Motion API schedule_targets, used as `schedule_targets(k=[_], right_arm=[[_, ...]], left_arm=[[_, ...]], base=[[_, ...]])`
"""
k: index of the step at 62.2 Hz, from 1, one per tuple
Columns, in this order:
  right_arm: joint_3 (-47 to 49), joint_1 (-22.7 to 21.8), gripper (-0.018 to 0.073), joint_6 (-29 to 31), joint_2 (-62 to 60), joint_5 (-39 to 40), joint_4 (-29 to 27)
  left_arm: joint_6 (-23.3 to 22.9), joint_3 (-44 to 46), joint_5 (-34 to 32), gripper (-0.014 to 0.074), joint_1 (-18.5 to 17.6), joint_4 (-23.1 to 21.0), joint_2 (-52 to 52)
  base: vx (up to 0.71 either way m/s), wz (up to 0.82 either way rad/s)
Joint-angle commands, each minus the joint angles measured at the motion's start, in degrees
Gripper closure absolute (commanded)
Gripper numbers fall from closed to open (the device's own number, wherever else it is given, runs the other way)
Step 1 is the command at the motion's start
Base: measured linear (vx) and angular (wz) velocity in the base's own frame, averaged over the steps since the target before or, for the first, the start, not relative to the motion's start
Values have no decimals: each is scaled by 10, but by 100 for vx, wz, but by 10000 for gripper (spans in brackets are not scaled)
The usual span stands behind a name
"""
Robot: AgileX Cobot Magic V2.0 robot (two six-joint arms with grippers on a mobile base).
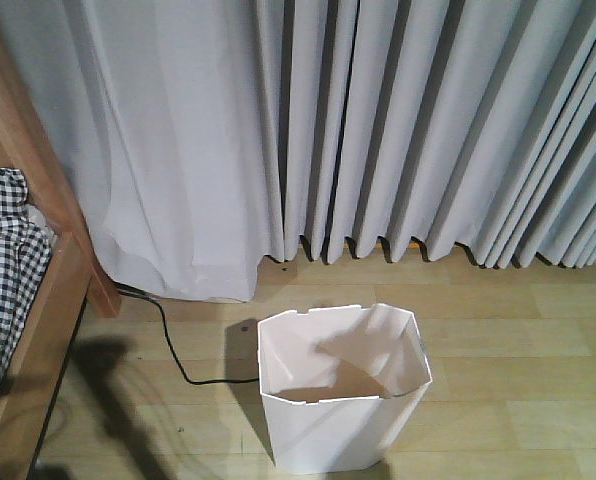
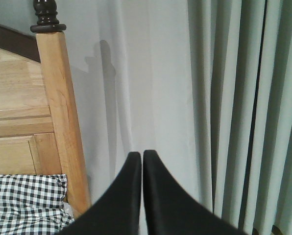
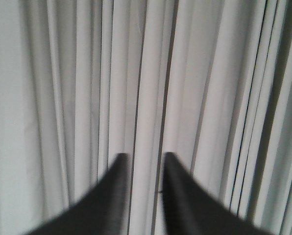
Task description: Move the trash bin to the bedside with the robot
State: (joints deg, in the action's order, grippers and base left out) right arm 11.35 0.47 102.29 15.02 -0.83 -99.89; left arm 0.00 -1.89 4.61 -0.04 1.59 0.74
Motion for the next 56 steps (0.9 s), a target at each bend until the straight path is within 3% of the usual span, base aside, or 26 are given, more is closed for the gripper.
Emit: schedule_targets(k=[1, 33, 38, 45, 56], right_arm=[[16, 1, 573, 1, 4, -18, -26], [16, 1, 568, 1, 4, -4, -26], [16, 1, 568, -12, 4, -13, 5], [16, 1, 568, -202, 2, -41, 244], [16, 1, 568, -695, 1, -53, 692]], left_arm=[[-8, -7, -43, 603, -4, -5, 9], [-8, -7, -43, 603, -4, -5, 9], [-8, -7, -43, 603, -4, -5, 9], [-8, -7, -43, 603, -4, -5, 9], [-8, -7, -43, 603, -4, -5, 9]], base=[[0, 0], [0, 0], [0, 0], [0, 0], [0, 0]])
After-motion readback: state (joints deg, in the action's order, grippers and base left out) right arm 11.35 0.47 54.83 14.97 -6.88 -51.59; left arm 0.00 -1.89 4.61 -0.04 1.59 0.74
